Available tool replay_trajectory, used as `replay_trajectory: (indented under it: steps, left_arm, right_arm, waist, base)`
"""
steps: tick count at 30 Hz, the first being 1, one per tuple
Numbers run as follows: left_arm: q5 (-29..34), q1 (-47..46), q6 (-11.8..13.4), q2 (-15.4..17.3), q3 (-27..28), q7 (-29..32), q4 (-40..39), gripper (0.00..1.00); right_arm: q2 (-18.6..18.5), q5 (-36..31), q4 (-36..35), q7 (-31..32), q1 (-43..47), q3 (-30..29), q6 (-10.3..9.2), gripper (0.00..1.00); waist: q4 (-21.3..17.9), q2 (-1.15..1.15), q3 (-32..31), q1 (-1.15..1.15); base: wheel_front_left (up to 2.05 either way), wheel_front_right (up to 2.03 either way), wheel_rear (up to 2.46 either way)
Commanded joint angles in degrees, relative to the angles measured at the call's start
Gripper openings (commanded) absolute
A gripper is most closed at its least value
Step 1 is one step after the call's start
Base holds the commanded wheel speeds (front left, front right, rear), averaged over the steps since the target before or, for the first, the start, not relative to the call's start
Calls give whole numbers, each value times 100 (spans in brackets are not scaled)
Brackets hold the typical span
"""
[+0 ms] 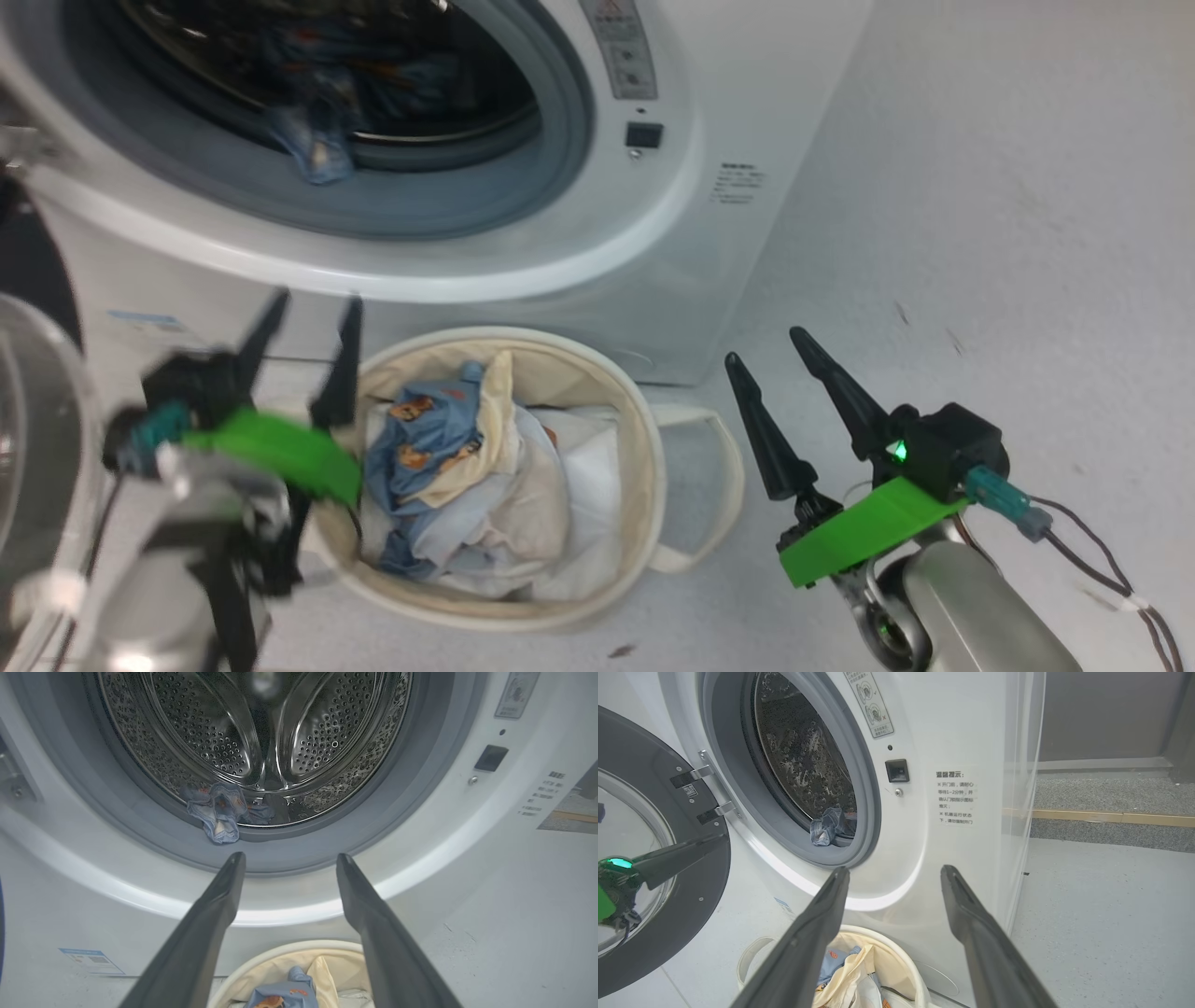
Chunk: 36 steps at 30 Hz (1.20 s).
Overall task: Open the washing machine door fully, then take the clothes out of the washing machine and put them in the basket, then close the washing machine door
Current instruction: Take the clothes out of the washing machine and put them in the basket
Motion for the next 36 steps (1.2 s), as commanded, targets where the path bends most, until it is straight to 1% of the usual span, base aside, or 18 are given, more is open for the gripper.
replay_trajectory:
  steps: [1,4,6,7,13,16,21,22,25,31,36]
  left_arm:
    - [150,-588,33,167,228,-70,174,100]
    - [276,-1145,10,224,272,-82,669,100]
    - [378,-1528,-7,321,276,-85,1023,100]
    - [378,-1528,-7,321,276,-85,1023,100]
    - [652,-2645,158,693,345,-87,2057,100]
    - [796,-3125,198,832,292,-87,2457,100]
    - [1090,-3873,202,1016,51,-48,3091,100]
    - [1149,-4011,228,1054,3,-22,3208,100]
    - [1341,-4378,442,1200,-126,40,3526,100]
    - [1419,-4867,800,1370,-171,344,3960,100]
    - [1482,-5047,898,1439,-273,650,4093,100]
  right_arm:
    - [32,-70,-267,-28,-166,100,24,100]
    - [49,-137,-431,-28,-174,111,24,100]
    - [57,-183,-562,-28,-169,184,24,100]
    - [57,-183,-562,-28,-169,184,24,100]
    - [111,-257,-1060,-28,-124,511,24,100]
    - [120,-331,-1286,-28,-78,531,24,100]
    - [144,-440,-1571,-28,0,447,24,100]
    - [156,-453,-1610,-28,23,422,24,100]
    - [195,-490,-1691,-28,78,366,24,100]
    - [243,-553,-1815,-28,143,260,24,100]
    - [274,-575,-1876,-28,213,184,24,100]
  waist:
    - [-263,0,285,0]
    - [-449,0,500,0]
    - [-565,0,654,0]
    - [-565,0,654,0]
    - [-949,0,1085,0]
    - [-1094,0,1327,0]
    - [-1267,0,1739,0]
    - [-1295,0,1813,0]
    - [-1382,0,1996,0]
    - [-1527,0,2213,0]
    - [-1587,0,2327,0]
  base:
    - [0,0,0]
    - [0,0,0]
    - [0,0,0]
    - [0,0,0]
    - [0,0,0]
    - [0,0,0]
    - [0,0,0]
    - [0,0,0]
    - [0,0,0]
    - [0,0,0]
    - [0,0,0]
